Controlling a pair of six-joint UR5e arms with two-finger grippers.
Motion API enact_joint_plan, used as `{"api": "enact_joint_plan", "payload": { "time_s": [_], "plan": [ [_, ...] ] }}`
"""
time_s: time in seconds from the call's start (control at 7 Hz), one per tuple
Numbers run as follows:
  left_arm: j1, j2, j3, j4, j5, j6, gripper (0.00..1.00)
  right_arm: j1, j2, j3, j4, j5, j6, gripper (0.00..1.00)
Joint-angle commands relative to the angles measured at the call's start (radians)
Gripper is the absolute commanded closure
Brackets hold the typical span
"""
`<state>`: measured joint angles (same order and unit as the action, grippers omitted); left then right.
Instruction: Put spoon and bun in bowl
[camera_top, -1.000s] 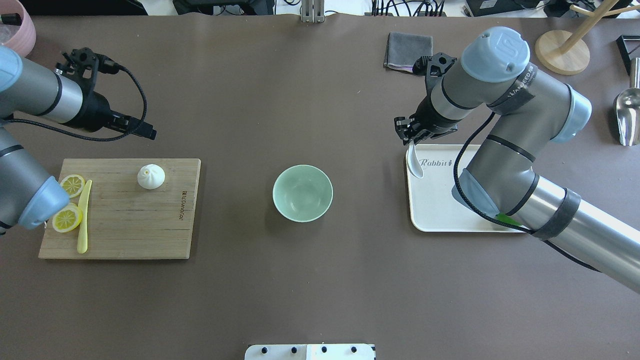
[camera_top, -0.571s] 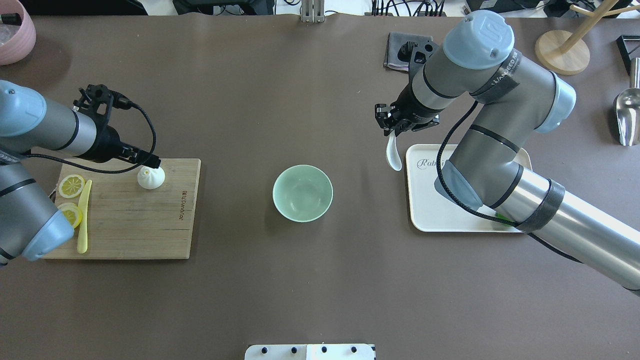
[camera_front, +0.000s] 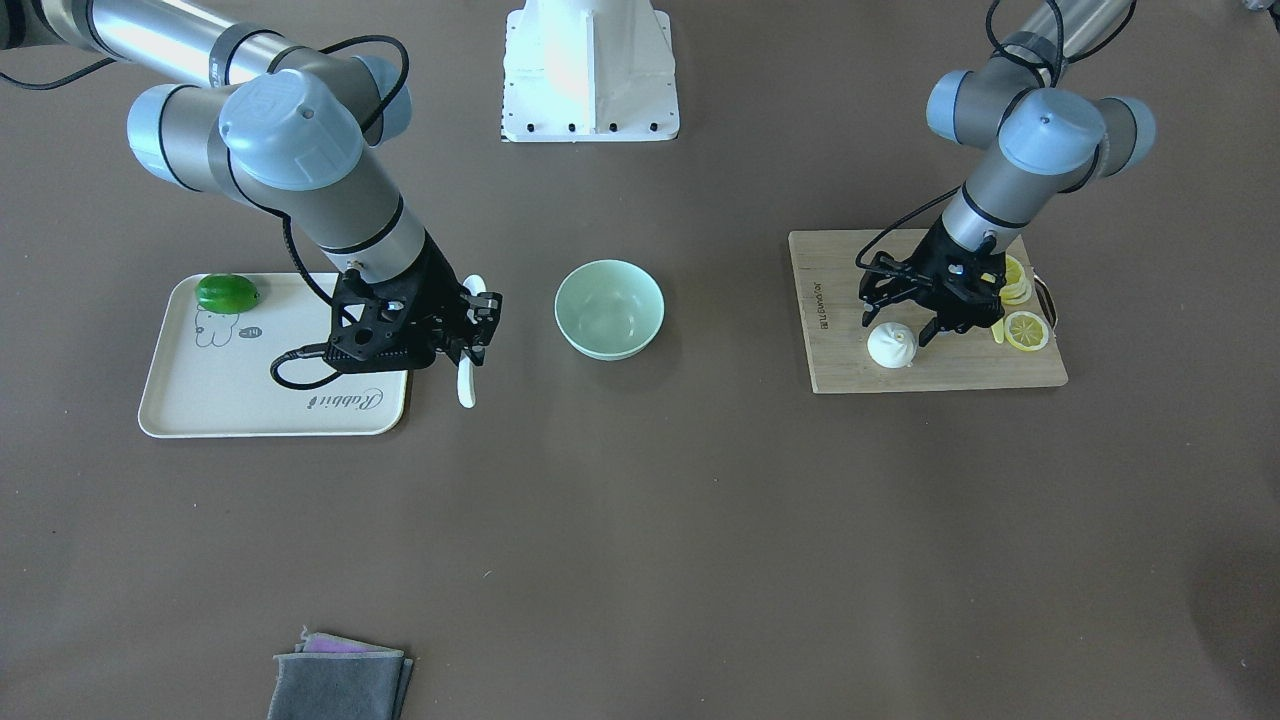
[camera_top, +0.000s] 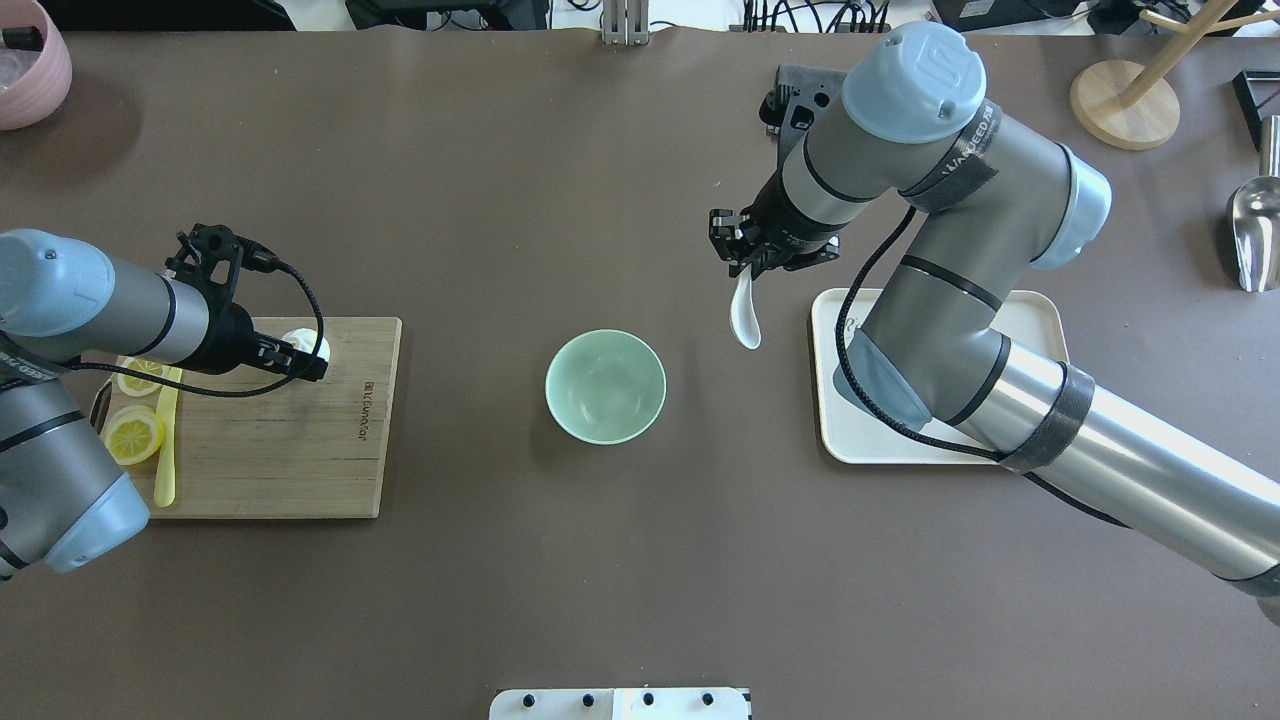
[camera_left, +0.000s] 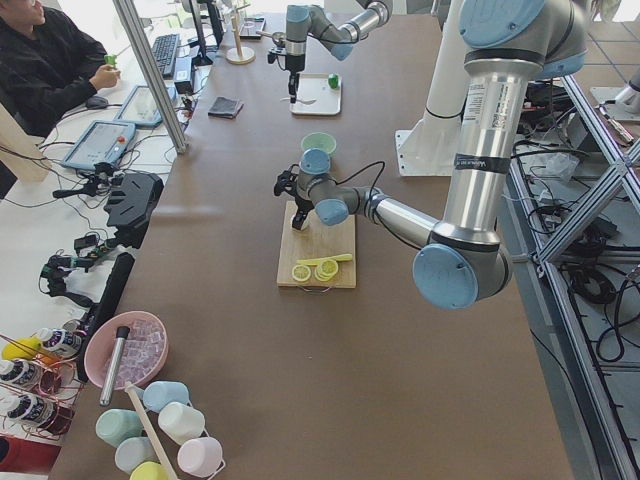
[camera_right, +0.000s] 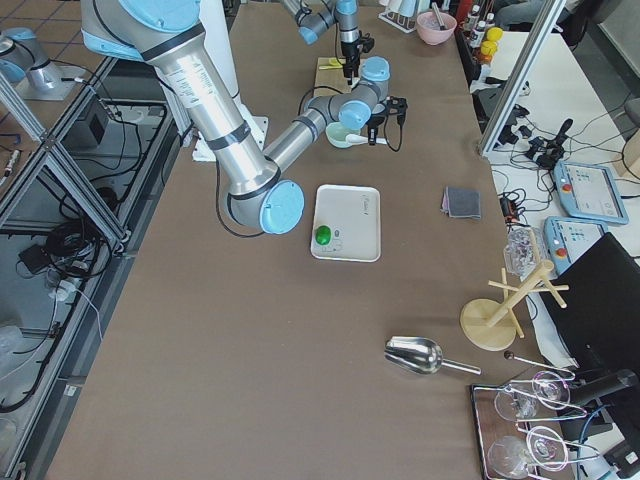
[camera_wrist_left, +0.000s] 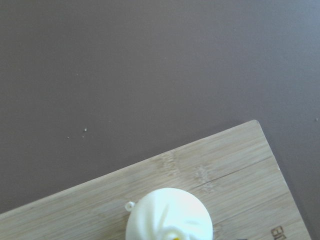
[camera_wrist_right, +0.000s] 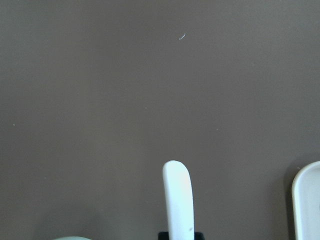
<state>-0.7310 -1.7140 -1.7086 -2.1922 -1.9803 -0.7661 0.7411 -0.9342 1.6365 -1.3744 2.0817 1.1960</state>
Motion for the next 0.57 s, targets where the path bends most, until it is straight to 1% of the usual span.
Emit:
{"api": "enact_joint_plan", "payload": {
  "time_s": [0.0, 0.14, 0.29, 0.43],
  "plan": [
    [-0.001, 0.007, 0.003, 0.003, 0.002, 0.004, 1.00, -0.031, 0.034, -0.001, -0.006, -0.008, 0.046, 1.00],
    [-0.024, 0.007, -0.008, 0.005, -0.002, 0.001, 1.00, -0.045, 0.054, -0.001, -0.006, -0.009, 0.072, 1.00],
    [-0.057, 0.005, -0.037, 0.009, -0.015, 0.001, 1.00, -0.074, 0.061, -0.004, -0.006, -0.029, 0.088, 1.00],
    [-0.082, -0.012, -0.055, 0.021, -0.040, -0.002, 1.00, -0.106, 0.067, -0.010, -0.003, -0.072, 0.106, 1.00]
  ]
}}
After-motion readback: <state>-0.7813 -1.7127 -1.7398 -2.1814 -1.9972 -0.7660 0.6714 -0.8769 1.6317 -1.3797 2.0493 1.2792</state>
